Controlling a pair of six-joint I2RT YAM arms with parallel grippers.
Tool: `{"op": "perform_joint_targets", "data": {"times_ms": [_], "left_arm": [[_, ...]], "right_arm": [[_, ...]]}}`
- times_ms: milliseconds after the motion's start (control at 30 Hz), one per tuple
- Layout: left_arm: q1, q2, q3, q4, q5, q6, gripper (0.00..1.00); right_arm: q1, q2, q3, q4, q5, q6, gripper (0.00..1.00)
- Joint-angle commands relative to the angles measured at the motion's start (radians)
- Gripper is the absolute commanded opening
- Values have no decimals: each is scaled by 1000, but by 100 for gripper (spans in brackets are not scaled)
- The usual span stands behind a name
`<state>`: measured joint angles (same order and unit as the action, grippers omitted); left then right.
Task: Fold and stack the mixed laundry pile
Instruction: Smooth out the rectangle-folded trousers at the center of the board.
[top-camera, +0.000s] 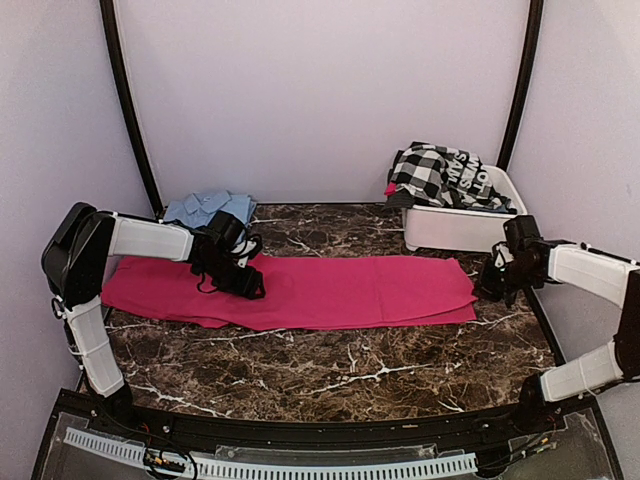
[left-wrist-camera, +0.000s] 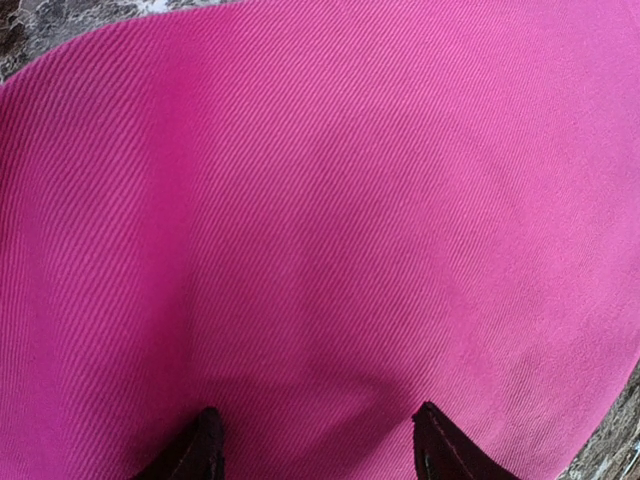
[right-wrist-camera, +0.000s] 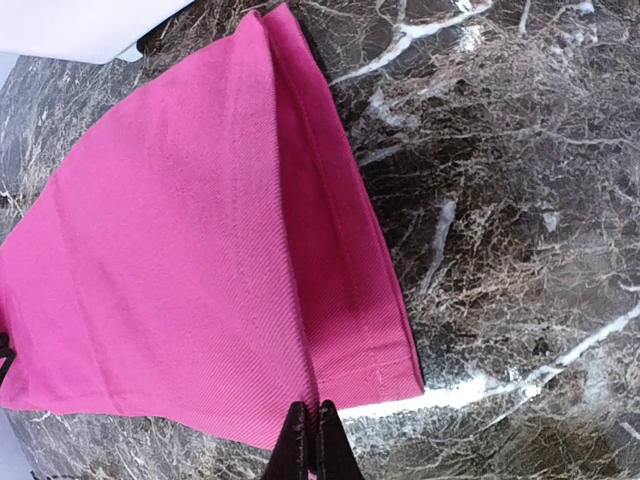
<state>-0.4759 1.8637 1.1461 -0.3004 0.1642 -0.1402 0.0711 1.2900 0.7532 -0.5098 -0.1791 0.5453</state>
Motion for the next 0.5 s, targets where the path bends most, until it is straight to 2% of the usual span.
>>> {"op": "perform_joint_targets", "data": {"times_ms": [0,333,400,433,467], "left_arm": [[-7,-59,21,-43,1,-3,64],[-7,-128,-9,8,36,-26,71],[-7,-173,-24,31,30,-33,76],[-7,-210,-36,39,22,-36,89],[-7,-228,-44,57,2,-48,94]], "right_arm": [[-2,-18,-15,-64,50,22,0],[-9,122,-74,40,56,39,0],[-13,138,-59,33,68,45,0],[-16,131,-55,29,81,50,0],[-23,111,-53,22,95,54,0]]}}
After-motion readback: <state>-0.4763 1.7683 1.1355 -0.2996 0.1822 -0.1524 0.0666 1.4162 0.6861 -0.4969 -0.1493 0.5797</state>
